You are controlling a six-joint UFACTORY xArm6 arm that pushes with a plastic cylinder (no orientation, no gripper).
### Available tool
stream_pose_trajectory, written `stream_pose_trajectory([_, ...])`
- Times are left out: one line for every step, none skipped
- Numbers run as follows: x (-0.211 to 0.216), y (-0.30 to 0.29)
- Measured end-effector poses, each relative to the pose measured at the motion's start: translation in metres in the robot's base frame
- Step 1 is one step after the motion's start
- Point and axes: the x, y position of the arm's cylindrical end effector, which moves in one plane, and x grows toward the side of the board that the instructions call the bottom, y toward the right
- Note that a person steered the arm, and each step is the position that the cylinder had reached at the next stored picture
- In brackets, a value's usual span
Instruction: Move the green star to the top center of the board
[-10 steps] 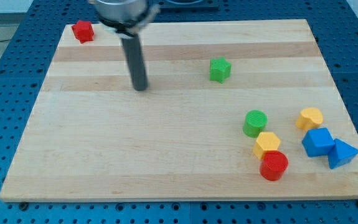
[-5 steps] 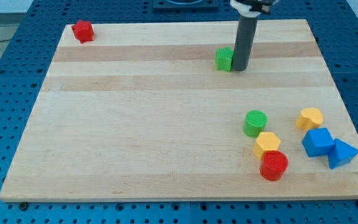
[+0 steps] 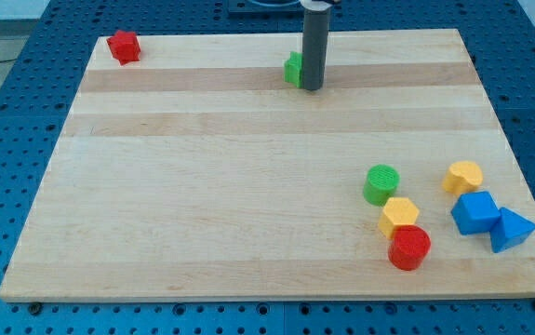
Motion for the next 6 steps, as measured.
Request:
stream_pose_trajectory([-0.014, -0.006])
stream_pose_trajectory([-0.026, -0.012])
stream_pose_trajectory([-0.028, -0.021])
stream_pose_trajectory([-0.028, -0.031])
stream_pose_trajectory([-0.028, -0.034])
stream_pose_trajectory([-0.028, -0.045])
